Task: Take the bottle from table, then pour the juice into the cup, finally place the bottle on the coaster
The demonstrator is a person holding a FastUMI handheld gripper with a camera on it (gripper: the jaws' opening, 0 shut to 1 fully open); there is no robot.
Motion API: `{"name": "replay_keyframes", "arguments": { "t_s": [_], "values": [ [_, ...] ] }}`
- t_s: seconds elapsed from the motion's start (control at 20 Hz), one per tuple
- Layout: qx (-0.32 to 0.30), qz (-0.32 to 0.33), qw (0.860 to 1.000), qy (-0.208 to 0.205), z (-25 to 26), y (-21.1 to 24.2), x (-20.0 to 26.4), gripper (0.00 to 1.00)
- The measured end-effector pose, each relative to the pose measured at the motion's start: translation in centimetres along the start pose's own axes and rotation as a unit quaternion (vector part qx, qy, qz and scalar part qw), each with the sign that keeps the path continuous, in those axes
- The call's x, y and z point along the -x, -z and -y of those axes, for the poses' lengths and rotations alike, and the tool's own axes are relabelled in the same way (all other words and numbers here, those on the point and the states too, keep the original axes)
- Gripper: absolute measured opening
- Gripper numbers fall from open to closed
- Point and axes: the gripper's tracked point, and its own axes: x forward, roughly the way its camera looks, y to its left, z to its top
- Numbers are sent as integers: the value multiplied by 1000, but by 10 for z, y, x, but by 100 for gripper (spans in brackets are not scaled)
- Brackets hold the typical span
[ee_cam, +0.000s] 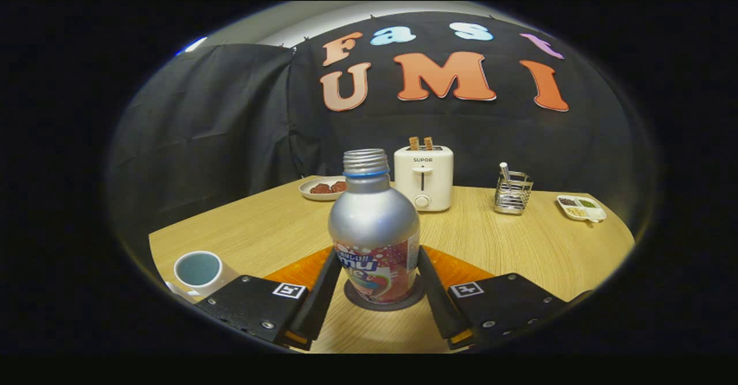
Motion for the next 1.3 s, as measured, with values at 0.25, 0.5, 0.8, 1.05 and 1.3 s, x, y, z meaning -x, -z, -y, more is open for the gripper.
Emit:
{"name": "replay_keyframes", "arguments": {
  "t_s": [0.25,0.5,0.8,1.05,1.3],
  "values": [
    [9,6,1000,11,3,-4,0,80],
    [-9,36,999,5,4,-27,21,95],
    [-22,98,995,11,10,-75,73,97],
    [5,169,985,35,18,-123,131,97],
    [36,201,974,95,36,-144,182,97]
  ]
}}
